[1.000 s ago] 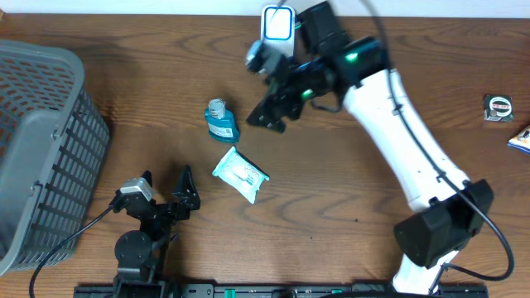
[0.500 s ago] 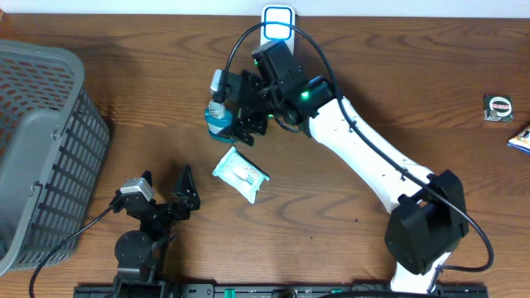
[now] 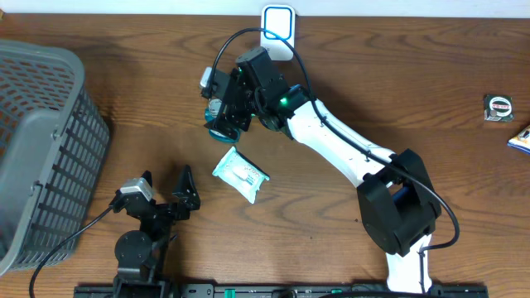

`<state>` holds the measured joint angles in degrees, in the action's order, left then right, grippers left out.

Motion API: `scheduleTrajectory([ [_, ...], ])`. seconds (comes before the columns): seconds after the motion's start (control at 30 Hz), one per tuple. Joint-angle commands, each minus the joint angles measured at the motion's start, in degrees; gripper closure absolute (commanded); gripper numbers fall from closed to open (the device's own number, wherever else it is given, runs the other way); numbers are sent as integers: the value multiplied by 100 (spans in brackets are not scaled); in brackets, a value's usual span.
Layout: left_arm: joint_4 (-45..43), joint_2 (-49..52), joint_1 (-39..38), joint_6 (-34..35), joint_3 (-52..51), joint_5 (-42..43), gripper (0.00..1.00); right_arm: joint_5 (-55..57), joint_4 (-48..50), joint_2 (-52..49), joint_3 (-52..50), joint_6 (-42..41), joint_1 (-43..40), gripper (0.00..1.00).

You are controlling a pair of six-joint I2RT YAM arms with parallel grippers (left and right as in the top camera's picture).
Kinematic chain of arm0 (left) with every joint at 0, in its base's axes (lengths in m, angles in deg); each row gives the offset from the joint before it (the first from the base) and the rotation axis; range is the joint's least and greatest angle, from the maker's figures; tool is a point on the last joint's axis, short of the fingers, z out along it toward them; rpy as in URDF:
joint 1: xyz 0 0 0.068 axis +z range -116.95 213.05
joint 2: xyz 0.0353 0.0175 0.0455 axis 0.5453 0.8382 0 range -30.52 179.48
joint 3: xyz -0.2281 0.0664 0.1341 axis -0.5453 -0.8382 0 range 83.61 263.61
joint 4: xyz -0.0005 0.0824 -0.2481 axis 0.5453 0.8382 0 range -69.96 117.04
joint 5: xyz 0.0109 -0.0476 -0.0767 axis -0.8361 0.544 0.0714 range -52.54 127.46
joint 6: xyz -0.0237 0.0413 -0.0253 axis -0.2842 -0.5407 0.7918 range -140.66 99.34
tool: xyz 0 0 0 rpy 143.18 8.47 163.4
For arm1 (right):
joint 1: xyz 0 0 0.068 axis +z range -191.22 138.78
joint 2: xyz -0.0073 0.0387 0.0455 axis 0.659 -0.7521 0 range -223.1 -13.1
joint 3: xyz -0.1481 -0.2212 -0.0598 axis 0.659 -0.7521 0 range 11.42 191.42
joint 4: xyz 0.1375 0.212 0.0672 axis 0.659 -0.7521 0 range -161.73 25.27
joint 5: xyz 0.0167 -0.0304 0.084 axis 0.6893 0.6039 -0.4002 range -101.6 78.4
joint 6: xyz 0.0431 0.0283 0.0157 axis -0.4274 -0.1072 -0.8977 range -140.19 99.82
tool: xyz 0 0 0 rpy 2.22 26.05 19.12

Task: Scan the item barcode
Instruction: 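Reach the right gripper to the teal mouthwash bottle and grasp it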

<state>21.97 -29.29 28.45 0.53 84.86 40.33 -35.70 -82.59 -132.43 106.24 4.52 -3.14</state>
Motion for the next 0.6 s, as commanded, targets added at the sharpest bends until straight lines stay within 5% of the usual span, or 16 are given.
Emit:
scheduleTrajectory([
  [0.0, 192, -20, 20, -9, -103, -72, 2, 20, 70, -166, -2, -188, 26, 1],
  [0.57, 192, -20, 20, -9, -103, -72, 2, 216, 369, -540, -2, -205, 107, 1],
])
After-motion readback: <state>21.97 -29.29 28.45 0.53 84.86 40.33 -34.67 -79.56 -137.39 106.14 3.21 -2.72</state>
